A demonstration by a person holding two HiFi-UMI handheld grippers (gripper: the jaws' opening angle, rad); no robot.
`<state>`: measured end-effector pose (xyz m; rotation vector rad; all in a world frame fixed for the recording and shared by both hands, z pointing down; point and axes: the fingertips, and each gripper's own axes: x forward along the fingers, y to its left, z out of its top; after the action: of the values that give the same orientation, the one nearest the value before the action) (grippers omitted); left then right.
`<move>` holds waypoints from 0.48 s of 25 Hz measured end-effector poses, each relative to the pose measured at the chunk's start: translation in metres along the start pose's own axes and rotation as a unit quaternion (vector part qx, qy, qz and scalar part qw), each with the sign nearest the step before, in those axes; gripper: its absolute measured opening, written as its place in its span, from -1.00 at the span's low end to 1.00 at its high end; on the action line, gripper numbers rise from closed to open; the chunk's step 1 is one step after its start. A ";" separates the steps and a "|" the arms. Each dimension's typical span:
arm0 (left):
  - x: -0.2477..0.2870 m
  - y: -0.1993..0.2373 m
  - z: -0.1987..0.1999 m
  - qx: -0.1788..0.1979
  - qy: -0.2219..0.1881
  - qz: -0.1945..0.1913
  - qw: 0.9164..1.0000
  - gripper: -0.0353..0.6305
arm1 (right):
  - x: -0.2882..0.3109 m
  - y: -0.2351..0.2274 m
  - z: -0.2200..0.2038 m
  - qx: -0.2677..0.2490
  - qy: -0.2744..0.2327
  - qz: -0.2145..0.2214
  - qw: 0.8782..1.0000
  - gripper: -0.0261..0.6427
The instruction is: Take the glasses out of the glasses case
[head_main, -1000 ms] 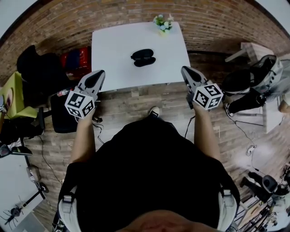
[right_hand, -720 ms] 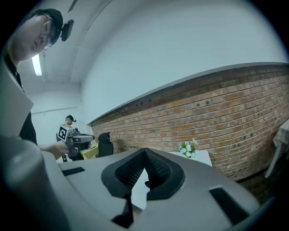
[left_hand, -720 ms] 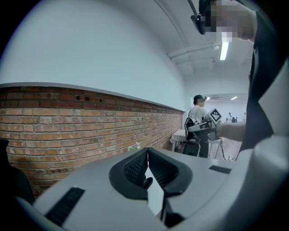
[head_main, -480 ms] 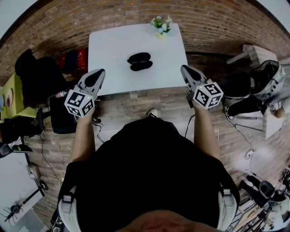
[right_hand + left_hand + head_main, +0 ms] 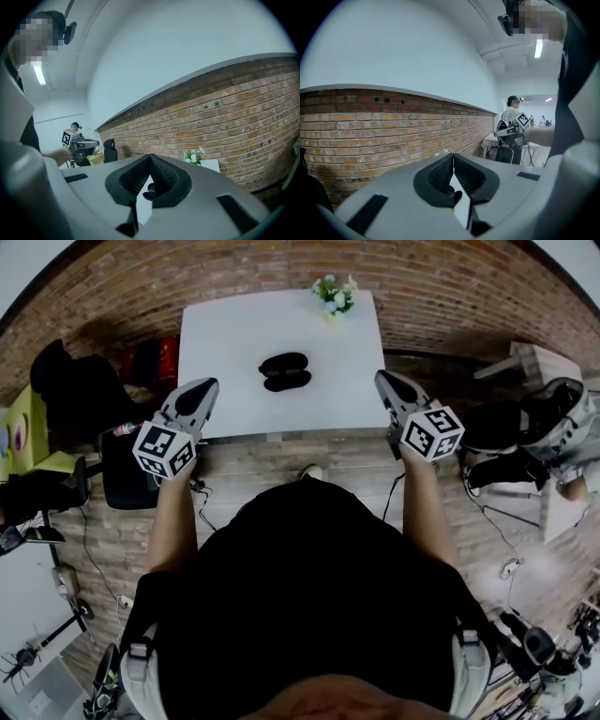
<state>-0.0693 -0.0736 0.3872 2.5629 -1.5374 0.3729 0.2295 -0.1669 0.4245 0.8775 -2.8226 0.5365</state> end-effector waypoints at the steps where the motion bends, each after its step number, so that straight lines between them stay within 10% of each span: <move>1: 0.003 0.000 0.001 -0.001 0.001 0.002 1.000 -0.86 | 0.002 -0.003 0.001 -0.001 0.002 0.003 1.000 -0.88; 12: 0.016 -0.009 0.015 0.002 0.002 0.013 1.000 -0.86 | 0.006 -0.019 0.011 -0.007 0.003 0.027 1.000 -0.88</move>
<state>-0.0523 -0.0862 0.3777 2.5462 -1.5704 0.3839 0.2357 -0.1891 0.4209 0.7984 -2.8481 0.5258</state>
